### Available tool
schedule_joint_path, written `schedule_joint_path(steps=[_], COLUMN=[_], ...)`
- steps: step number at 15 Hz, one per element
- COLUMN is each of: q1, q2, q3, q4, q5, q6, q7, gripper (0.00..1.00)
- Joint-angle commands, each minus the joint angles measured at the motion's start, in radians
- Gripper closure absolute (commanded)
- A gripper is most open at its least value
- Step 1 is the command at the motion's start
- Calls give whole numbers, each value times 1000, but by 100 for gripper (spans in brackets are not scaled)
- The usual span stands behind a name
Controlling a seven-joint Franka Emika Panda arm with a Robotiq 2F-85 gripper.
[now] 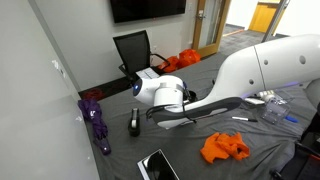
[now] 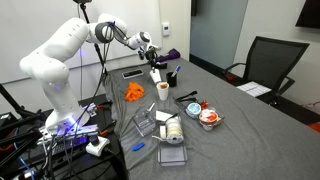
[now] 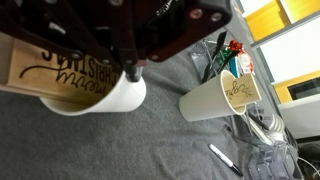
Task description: Place the fallen cup vertically upright
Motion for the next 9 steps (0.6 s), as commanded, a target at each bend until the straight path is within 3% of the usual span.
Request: schedule_joint_path(steps=[1, 9], q1=[-11, -70], q2=[-52, -191], q3=[9, 49], q4=[-38, -187], q5=[-9, 43], q6=[20, 239], q7=[-65, -143], gripper=[99, 99])
